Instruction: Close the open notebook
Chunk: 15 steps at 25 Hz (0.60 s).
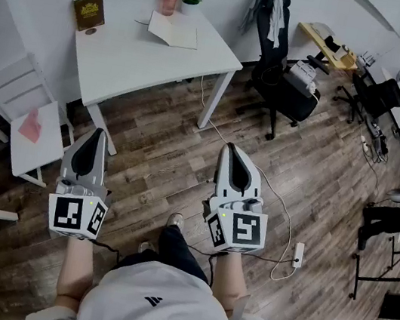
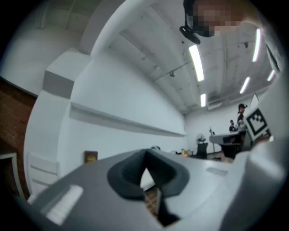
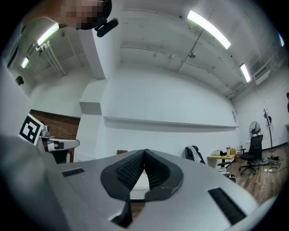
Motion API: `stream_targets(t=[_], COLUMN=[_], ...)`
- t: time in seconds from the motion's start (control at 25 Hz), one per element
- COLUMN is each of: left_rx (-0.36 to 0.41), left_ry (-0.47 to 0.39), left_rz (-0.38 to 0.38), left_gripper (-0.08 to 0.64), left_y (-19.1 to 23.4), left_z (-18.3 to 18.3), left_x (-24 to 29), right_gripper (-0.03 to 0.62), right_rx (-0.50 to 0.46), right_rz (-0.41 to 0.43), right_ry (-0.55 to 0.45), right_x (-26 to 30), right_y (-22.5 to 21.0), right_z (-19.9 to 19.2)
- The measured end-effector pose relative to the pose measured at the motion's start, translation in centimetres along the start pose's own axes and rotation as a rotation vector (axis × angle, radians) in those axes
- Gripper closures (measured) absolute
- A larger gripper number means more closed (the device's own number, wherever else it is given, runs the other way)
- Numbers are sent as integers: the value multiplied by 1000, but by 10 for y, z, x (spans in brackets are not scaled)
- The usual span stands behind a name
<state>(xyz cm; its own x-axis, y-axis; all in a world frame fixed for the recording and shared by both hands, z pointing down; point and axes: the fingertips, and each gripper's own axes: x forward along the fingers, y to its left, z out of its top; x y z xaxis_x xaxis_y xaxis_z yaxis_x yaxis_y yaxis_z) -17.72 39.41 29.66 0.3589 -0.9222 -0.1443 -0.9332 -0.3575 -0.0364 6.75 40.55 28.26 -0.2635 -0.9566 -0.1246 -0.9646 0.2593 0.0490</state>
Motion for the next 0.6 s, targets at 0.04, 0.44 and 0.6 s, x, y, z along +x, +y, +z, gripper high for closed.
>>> stream_targets(t=[0.04,0.44,0.6], left_rx=[0,-6,-8], left_ry=[0,-3,-9], left_rz=[-1,-1,1], left_gripper=[551,552,551], left_y=[0,1,1], left_z=[0,-1,-1], left_x=[0,15,34], right_gripper=[598,598,598], right_rx=[0,5,18], right_rz=[0,12,13], right_ry=[-1,1,-5], right_x=[0,12,29], right_y=[1,-6,-17], right_z=[0,-1,0])
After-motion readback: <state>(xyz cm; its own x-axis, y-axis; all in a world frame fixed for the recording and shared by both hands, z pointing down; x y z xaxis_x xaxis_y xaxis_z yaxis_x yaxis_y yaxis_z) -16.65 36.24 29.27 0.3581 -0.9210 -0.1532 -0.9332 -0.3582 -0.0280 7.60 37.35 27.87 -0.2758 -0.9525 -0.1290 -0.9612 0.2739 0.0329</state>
